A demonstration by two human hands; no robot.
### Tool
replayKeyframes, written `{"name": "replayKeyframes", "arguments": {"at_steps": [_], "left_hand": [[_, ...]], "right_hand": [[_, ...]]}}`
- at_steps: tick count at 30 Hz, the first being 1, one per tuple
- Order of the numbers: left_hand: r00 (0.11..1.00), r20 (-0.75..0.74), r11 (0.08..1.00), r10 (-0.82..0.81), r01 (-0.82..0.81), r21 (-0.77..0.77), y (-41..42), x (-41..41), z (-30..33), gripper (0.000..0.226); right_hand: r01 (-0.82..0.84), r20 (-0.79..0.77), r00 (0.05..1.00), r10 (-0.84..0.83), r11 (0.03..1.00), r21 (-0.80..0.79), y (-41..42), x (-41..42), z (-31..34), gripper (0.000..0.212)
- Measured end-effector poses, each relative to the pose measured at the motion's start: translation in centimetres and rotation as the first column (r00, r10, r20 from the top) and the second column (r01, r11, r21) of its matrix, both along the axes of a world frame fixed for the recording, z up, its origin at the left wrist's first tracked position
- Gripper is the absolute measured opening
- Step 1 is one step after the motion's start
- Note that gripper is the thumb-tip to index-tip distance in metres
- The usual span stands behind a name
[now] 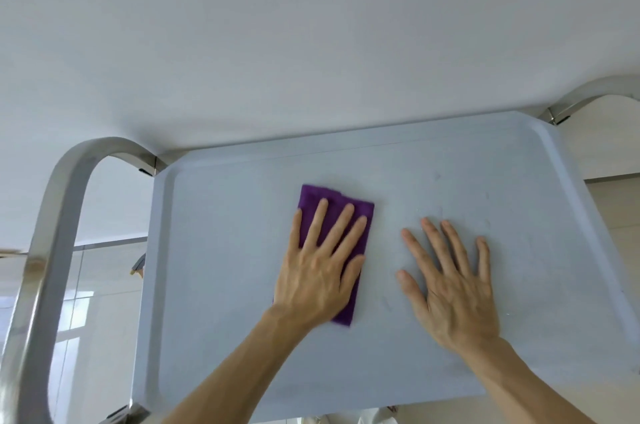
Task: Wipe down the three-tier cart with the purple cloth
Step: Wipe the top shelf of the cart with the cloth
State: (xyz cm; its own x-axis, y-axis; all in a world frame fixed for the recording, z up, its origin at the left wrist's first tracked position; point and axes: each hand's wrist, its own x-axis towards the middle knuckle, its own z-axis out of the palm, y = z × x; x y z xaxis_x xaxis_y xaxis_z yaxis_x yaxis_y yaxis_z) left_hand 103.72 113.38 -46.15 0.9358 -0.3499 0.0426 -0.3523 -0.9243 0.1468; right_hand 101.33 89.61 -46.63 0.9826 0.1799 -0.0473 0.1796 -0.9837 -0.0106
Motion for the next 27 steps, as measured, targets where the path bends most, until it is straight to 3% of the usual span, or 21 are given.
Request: {"name": "replayKeyframes", "arguments": {"at_steps": [4, 9, 12, 19, 23, 27], "left_hand": [[0.998, -0.042, 0.999, -0.043, 0.044, 0.017, 4.3, -1.7, 0.1, 0.055], [0.957, -0.065, 0.959, 0.283, -0.28, 0.05, 4.1, 6.5, 0.4, 0.058], [0.936, -0.07, 0.938, 0.345, -0.34, 0.069, 1.2, 8.8, 0.1, 0.058], [0.99, -0.04, 0.991, 0.135, -0.136, -0.018, -3.2, 0.2, 0.5, 0.055], [0.995, -0.1, 1.0, 0.005, -0.006, -0.014, -0.7, -9.9, 0.5, 0.058], [0.993, -0.112, 0.999, -0.023, 0.027, 0.029, 5.0, -10.4, 1.0, 0.058]], "right_hand": [[0.0, 0.004, 1.0, 0.0, 1.0, -0.002, 0.1, 0.1, 0.0, 0.063], [0.012, 0.001, 1.0, -0.012, 1.0, 0.007, -0.1, 0.1, -0.1, 0.062], [0.009, -0.008, 1.0, -0.009, 1.0, 0.008, -0.1, 0.2, -0.1, 0.061], [0.011, 0.046, 0.999, -0.013, 0.998, 0.058, 0.0, 0.0, 0.0, 0.051], [0.014, 0.054, 0.998, -0.018, 0.997, 0.081, 0.1, 0.0, 0.1, 0.05], [0.021, 0.055, 0.998, -0.027, 0.995, 0.096, 0.2, 0.1, 0.2, 0.049]]}}
